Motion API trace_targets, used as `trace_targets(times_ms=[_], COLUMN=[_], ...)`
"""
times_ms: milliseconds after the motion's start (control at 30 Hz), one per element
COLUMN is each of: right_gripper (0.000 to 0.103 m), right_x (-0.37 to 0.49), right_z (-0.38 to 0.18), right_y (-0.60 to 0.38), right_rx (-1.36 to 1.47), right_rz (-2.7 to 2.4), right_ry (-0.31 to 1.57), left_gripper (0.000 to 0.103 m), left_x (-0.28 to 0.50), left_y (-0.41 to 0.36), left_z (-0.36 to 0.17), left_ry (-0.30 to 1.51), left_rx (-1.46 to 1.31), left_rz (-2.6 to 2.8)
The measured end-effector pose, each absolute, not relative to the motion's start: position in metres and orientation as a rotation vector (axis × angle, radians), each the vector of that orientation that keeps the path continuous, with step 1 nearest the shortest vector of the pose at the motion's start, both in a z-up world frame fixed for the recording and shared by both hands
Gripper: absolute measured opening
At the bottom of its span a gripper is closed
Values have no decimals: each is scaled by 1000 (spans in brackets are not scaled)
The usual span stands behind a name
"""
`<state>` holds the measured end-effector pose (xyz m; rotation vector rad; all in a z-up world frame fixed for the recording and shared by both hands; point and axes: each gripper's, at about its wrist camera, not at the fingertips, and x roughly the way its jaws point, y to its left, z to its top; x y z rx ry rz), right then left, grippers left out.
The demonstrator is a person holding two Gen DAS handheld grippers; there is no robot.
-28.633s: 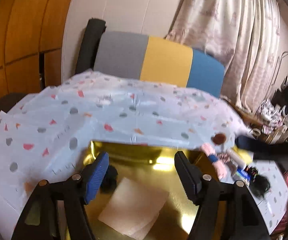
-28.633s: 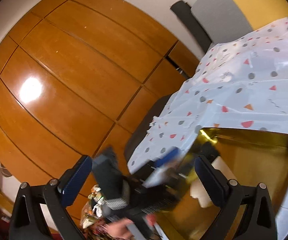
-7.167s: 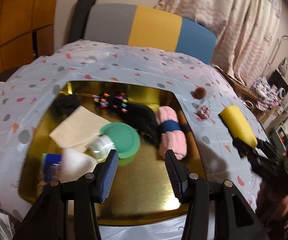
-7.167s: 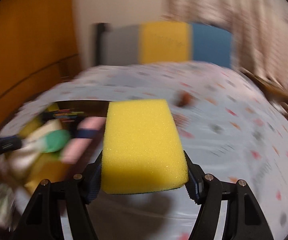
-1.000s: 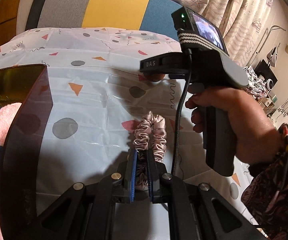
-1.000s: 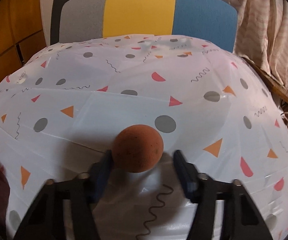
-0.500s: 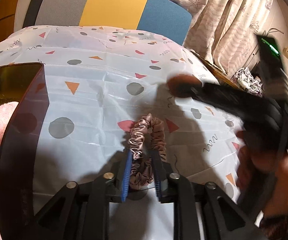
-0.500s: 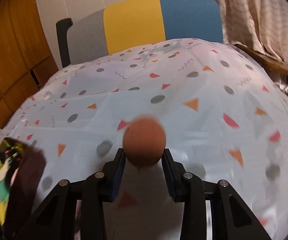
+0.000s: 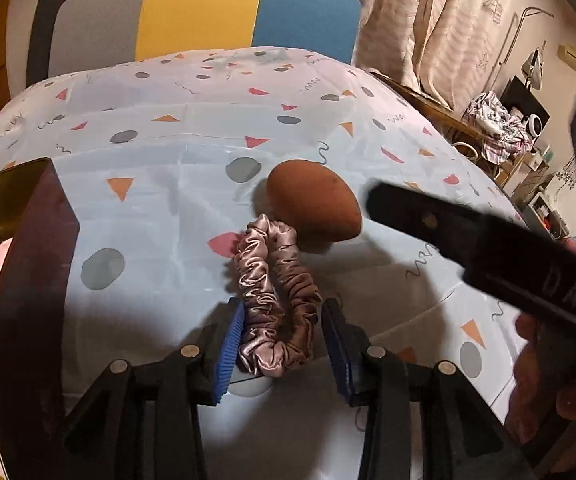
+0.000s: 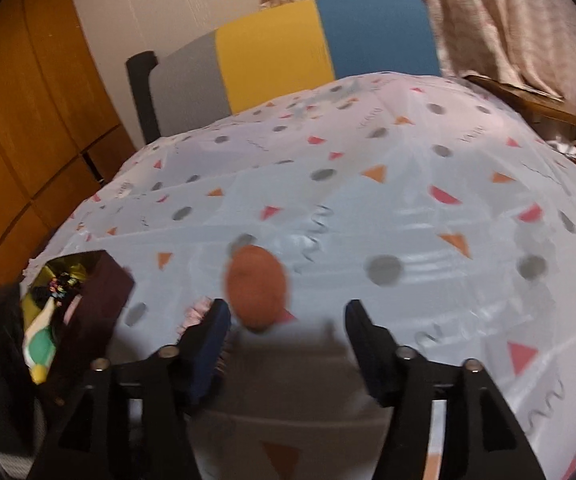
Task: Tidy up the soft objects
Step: 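Lift the brown ball with the right tool while the left tool lifts the scrunchie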
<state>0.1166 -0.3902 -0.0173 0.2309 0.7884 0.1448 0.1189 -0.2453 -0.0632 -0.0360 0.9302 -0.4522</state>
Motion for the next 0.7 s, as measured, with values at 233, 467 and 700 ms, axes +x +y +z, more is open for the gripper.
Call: trace_targets(times_ms=[233, 467, 700], right_gripper=[57, 32, 54], right_x=[163, 156, 163], right_z=[-32, -33, -34], right_y=[-367, -395, -379], right_rx=[219, 280, 207], right_rz=[154, 118, 137], right_ry=[873, 857, 880], left_gripper=[23, 36, 45], left_x=[118, 116, 116], left_y=[-230, -233, -252], left_z=[-66, -64, -63], left_ry=[940, 942, 935], left_rx=[-82, -107, 18], left_rz=[-461, -474, -444])
